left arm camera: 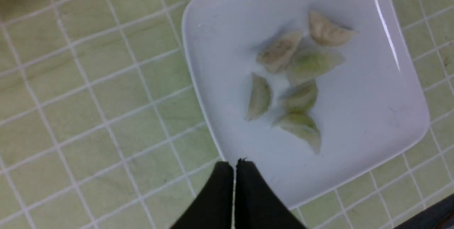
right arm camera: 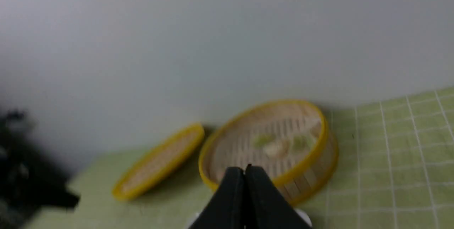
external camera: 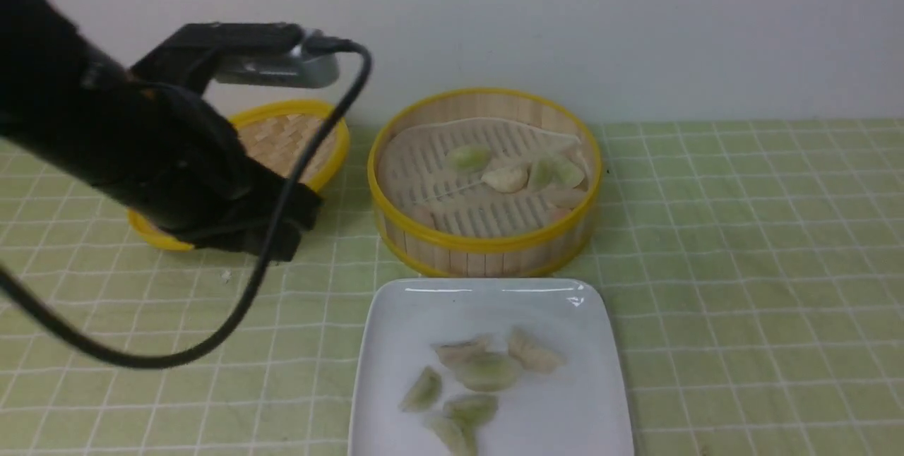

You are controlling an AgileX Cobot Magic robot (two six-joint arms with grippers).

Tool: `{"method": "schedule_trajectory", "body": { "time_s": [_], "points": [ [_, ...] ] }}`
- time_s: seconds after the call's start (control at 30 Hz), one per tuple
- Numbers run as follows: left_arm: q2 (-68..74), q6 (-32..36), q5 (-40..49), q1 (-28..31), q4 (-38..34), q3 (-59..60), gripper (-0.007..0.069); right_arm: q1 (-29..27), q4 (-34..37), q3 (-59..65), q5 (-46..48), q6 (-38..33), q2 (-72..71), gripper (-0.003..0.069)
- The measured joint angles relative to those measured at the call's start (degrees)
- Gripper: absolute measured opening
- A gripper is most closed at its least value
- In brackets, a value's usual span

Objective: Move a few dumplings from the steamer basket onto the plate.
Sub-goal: Use the left arm to grab a dumpling from the steamer

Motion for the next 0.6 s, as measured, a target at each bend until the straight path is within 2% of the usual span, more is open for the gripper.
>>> {"method": "schedule_trajectory", "body": {
  "time_s": [0.17, 0.27, 0.37, 0.47, 0.6],
  "points": [
    [11.6, -3.8, 2.5, -3.2, 2.9, -14.2, -0.0006, 0.7, -2.5, -13.4, 19.7, -9.3, 16.5, -0.0014],
    [16.9, -4.1, 3.2, -3.4, 3.9, -20.9, 0.0005, 0.7, -2.2, -15.3, 23.9, -11.3, 21.3, -0.0014],
    [23.3, -4.1, 3.2, -3.4, 5.2, -26.6, 0.0054, 0.7, -1.6, -15.5, 25.2, -12.1, 23.1, -0.0014],
    [29.7, -4.1, 3.2, -3.4, 6.1, -31.5, 0.0155, 0.7, -1.4, -15.6, 25.2, -12.4, 23.4, -0.0014],
    [37.4, -4.1, 2.7, -3.4, 6.3, -36.5, 0.0339, 0.7, -1.4, -15.6, 25.0, -12.5, 23.4, -0.0014]
  ]
}}
